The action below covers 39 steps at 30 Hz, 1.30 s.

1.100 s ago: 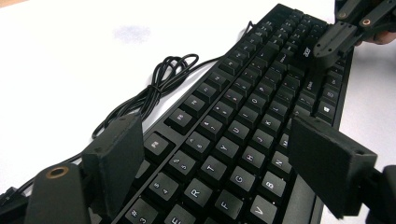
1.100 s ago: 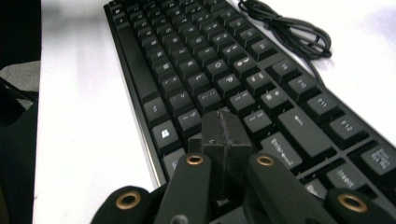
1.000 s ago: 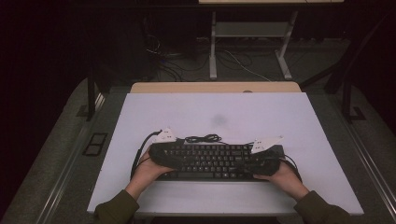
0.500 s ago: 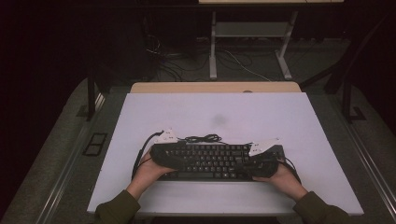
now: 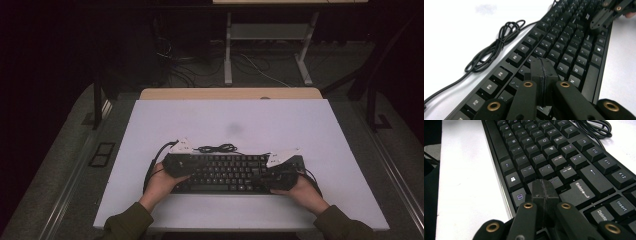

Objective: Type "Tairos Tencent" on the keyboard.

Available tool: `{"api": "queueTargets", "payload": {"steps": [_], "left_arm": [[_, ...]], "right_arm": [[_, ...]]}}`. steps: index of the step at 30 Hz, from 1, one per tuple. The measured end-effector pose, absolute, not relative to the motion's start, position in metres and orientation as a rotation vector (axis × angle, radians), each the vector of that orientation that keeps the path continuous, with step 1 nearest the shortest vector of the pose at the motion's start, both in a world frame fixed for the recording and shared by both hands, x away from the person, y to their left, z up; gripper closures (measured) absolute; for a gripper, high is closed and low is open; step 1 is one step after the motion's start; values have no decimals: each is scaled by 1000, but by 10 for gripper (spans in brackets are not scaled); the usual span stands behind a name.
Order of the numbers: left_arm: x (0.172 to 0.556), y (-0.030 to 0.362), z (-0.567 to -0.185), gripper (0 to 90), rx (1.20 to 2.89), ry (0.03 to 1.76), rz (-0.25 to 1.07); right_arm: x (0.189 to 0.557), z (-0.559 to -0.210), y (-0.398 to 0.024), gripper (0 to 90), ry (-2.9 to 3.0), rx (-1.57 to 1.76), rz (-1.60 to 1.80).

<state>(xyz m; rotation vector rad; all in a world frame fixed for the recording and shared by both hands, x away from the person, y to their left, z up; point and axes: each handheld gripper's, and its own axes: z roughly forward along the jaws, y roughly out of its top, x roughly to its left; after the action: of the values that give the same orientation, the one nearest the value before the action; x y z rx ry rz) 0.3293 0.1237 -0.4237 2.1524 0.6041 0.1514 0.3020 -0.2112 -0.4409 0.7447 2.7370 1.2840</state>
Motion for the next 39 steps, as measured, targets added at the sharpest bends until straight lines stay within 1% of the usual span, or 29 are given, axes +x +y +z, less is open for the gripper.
{"api": "queueTargets", "payload": {"steps": [28, 37, 38, 39], "left_arm": [[332, 118, -435, 894, 2214, 617, 156], [330, 127, -425, 892, 2153, 623, 149], [330, 128, -424, 862, 2146, 626, 147], [329, 129, -424, 852, 2138, 629, 148]], "right_arm": [[302, -441, -211, 891, 2733, 740, 1282], [301, -441, -211, 891, 2733, 739, 1282], [301, -441, -211, 891, 2733, 739, 1281], [301, -441, -211, 891, 2733, 739, 1281]]}}
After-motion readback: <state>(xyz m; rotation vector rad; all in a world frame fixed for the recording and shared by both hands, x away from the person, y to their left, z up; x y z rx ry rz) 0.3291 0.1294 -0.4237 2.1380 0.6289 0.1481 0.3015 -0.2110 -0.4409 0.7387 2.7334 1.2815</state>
